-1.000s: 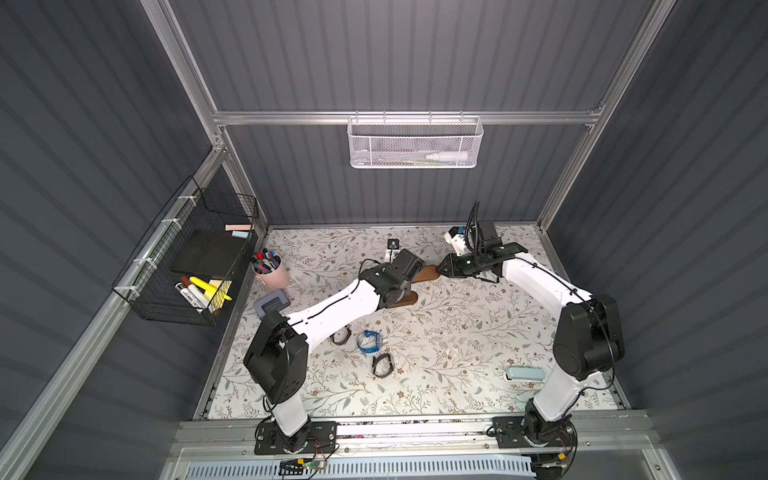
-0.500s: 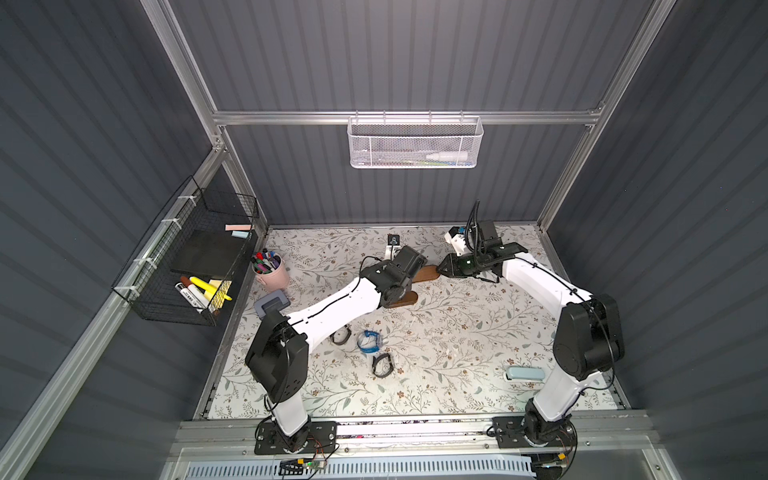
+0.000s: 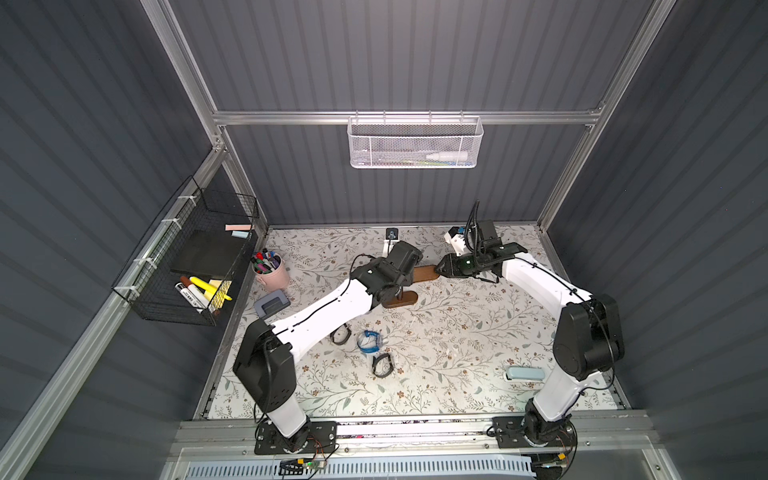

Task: Place watch on stand
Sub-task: Place the watch on the stand.

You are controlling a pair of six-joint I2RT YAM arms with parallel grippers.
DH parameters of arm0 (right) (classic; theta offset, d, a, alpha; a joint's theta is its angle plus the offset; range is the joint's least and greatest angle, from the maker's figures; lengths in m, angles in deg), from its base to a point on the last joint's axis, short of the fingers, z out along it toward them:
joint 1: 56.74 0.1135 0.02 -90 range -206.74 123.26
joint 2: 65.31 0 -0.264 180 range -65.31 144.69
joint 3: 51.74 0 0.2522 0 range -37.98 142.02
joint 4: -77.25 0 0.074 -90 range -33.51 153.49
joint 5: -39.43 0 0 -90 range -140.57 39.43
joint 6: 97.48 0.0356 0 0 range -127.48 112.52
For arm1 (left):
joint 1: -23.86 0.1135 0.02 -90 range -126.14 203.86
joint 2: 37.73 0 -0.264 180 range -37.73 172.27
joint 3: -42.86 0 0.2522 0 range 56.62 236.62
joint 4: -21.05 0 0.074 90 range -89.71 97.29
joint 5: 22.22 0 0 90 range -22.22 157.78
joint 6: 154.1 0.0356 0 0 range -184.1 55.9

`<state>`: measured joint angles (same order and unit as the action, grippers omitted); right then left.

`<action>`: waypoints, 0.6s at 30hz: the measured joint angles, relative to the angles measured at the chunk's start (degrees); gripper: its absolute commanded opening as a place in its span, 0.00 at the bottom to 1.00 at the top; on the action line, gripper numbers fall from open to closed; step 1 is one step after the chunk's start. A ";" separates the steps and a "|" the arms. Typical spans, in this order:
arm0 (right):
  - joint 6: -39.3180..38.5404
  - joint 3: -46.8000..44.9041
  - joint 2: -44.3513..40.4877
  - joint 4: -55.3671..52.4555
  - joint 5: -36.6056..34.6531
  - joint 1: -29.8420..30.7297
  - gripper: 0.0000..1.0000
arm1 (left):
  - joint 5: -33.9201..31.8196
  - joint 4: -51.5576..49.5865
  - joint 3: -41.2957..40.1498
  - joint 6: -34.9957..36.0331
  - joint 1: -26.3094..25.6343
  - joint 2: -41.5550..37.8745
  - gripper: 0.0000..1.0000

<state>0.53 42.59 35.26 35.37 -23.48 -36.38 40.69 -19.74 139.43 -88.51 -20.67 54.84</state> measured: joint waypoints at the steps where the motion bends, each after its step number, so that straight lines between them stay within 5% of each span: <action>1: 0.02 0.02 0.00 -0.02 -0.20 0.00 0.57 | 0.39 -0.15 -0.13 0.44 0.00 -1.92 0.67; 5: -0.63 0.44 -0.04 -0.48 -2.34 0.00 0.74 | 0.76 -3.13 0.00 1.77 0.00 -7.74 0.58; 12: -1.70 1.03 -4.50 -3.72 -6.69 0.04 0.83 | 1.29 -21.70 0.31 -3.23 0.09 -9.49 0.47; 18: -1.42 -3.08 -17.51 -3.85 -7.02 6.03 0.90 | 3.98 -32.46 -12.37 -11.21 2.03 -11.91 0.41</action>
<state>-0.89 39.51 17.75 31.53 -30.50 -30.35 44.66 -52.20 127.06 -99.72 -18.64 42.93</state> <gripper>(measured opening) 0.889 0.426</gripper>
